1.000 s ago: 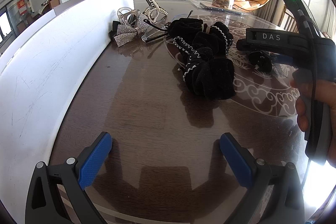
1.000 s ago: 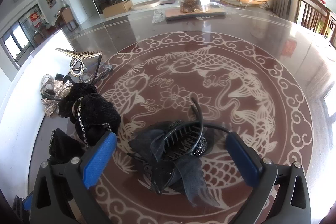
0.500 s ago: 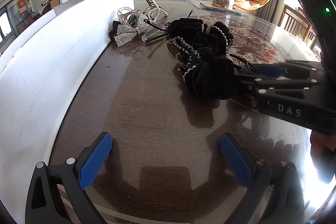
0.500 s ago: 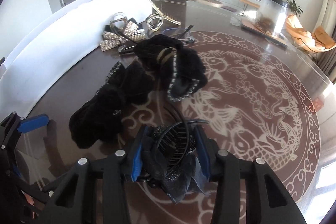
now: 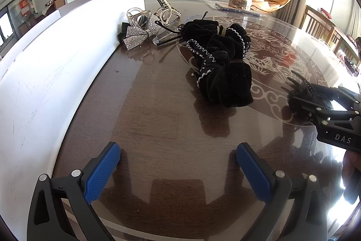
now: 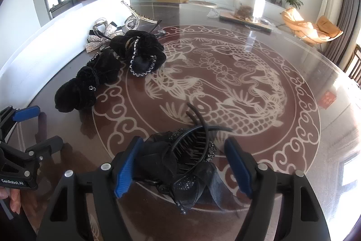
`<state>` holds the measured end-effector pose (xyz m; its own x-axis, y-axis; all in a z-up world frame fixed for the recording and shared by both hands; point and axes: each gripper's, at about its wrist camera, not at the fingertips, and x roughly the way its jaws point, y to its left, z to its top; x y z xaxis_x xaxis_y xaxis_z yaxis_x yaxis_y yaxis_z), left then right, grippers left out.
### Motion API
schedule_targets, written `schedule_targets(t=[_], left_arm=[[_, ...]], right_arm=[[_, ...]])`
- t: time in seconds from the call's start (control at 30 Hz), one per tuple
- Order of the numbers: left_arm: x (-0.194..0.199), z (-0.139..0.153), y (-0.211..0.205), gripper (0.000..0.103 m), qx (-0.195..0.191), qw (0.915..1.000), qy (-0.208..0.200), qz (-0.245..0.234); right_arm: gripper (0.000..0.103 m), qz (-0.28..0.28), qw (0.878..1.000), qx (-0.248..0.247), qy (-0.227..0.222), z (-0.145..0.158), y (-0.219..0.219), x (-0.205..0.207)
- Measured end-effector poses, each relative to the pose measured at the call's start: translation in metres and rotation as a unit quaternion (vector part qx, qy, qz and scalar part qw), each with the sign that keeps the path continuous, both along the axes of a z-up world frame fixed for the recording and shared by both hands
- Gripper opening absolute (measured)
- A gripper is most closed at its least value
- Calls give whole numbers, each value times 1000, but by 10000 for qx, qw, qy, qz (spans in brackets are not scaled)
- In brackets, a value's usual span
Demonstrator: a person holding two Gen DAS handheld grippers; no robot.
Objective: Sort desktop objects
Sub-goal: 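Grasp the black claw clip with mesh bow with the right tool, then grasp the black scrunchies with the left tool while the right tool holds the claw clip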
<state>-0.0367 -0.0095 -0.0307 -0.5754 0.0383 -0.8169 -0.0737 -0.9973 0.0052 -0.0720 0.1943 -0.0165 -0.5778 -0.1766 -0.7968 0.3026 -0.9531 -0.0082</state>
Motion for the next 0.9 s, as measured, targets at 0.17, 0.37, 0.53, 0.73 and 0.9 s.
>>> schedule_targets(t=[0.17, 0.37, 0.53, 0.73, 0.9], left_arm=[[-1, 0, 0, 103, 1, 10000, 6, 7], [0, 0, 0, 103, 2, 10000, 7, 11], [-1, 0, 0, 103, 1, 10000, 7, 11], [-1, 0, 0, 103, 2, 10000, 8, 12], [0, 0, 0, 103, 1, 10000, 9, 12]], right_arm=[[103, -82, 9999, 31, -145, -4, 0, -4], [103, -82, 9998, 33, -152, -4, 0, -3], [103, -81, 9998, 33, -153, -4, 0, -4], [103, -81, 9998, 33, -153, -5, -1, -4], [103, -81, 9998, 34, -152, -5, -1, -4]])
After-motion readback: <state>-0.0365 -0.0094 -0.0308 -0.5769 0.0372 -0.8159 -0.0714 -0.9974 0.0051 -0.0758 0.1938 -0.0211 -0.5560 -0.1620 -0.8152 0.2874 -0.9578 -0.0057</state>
